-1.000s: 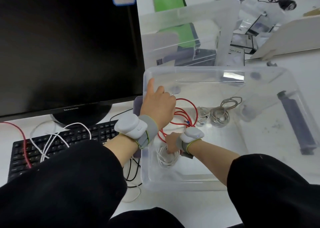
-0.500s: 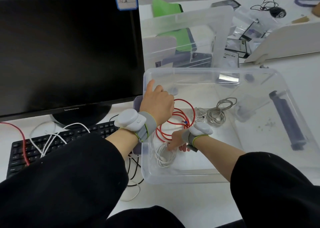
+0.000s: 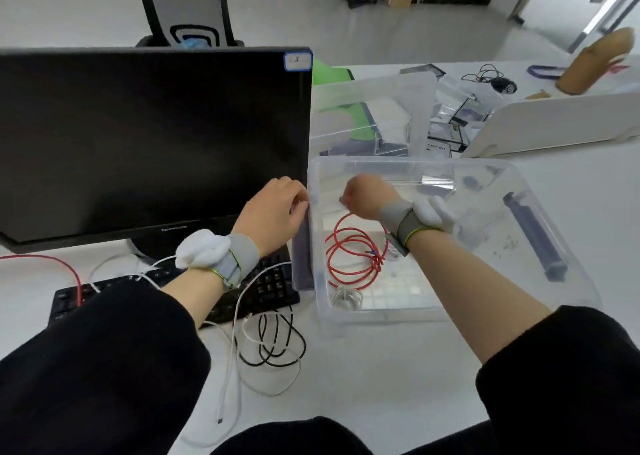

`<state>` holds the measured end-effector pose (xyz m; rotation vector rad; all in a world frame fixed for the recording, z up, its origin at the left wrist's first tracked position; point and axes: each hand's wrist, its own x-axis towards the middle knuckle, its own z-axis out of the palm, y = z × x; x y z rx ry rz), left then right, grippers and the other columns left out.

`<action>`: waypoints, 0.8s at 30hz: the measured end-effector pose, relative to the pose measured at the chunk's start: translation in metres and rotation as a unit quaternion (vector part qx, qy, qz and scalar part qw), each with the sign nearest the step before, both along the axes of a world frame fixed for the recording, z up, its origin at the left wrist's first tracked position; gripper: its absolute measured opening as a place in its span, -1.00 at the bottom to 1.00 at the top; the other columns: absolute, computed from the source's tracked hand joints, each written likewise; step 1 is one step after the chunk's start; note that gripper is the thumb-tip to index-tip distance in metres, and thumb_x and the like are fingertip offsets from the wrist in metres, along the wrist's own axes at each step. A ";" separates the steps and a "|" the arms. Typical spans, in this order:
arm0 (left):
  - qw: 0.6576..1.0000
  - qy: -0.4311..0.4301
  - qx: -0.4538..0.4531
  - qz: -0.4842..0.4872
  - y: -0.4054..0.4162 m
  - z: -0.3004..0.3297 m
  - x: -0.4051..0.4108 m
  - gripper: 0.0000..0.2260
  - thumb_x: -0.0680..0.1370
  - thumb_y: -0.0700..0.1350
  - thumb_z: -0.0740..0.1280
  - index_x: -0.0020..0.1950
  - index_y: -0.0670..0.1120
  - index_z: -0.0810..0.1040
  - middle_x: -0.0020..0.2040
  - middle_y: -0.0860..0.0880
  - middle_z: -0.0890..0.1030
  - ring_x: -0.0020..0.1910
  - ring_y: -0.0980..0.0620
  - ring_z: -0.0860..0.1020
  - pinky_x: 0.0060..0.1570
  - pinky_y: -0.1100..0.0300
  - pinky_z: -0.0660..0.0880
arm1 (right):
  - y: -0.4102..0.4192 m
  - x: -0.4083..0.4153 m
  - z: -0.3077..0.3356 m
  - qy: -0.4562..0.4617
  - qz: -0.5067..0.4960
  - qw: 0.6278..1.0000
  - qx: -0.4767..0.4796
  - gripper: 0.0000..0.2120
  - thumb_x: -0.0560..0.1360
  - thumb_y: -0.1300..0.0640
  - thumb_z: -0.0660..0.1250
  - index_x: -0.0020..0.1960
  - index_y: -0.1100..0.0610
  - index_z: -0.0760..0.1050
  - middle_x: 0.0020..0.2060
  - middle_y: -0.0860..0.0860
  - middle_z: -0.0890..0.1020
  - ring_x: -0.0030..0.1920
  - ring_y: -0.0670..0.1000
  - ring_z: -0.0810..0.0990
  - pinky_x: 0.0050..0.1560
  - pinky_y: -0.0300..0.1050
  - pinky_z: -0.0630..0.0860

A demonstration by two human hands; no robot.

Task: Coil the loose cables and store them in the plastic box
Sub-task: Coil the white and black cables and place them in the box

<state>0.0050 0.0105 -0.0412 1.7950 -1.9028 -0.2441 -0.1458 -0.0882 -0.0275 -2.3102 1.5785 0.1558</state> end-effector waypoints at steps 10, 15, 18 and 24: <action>0.981 -0.007 0.182 0.068 0.103 -0.040 0.121 -0.84 0.60 -0.14 0.19 0.09 -0.09 0.53 0.01 -0.04 0.50 0.07 -0.06 0.49 0.14 0.05 0.41 | 0.094 0.116 0.008 -0.155 0.050 0.986 -0.048 -0.79 0.59 0.07 0.15 0.06 0.13 0.52 0.03 0.10 0.62 0.10 0.16 0.54 0.04 -0.08 0.44; 0.957 0.013 0.279 0.076 0.150 -0.066 0.171 -0.78 0.61 -0.16 0.18 0.19 -0.13 0.52 0.16 -0.10 0.54 0.14 -0.04 0.50 0.15 0.19 0.36 | 0.127 0.159 -0.045 -0.078 0.073 0.992 0.073 -0.77 0.59 0.08 0.15 0.09 0.18 0.50 0.13 0.14 0.57 0.19 0.19 0.50 0.12 -0.08 0.40; 0.944 0.026 0.320 0.072 0.164 -0.084 0.184 -0.76 0.61 -0.16 0.18 0.24 -0.13 0.51 0.21 -0.13 0.52 0.20 -0.06 0.49 0.21 0.19 0.35 | 0.138 0.159 -0.078 -0.016 0.056 0.989 0.133 -0.80 0.58 0.08 0.16 -0.05 0.19 0.48 0.05 0.19 0.58 0.13 0.19 0.55 -0.01 -0.11 0.42; 0.926 0.060 0.371 0.046 0.158 -0.112 0.167 -0.72 0.62 -0.14 0.16 0.30 -0.12 0.47 0.28 -0.13 0.47 0.26 -0.07 0.45 0.27 0.16 0.33 | 0.153 0.124 -0.113 0.148 -0.009 0.958 0.245 -0.64 0.48 -0.14 0.32 -0.07 0.18 0.46 -0.11 0.07 0.52 -0.08 0.06 0.52 -0.10 -0.15 0.44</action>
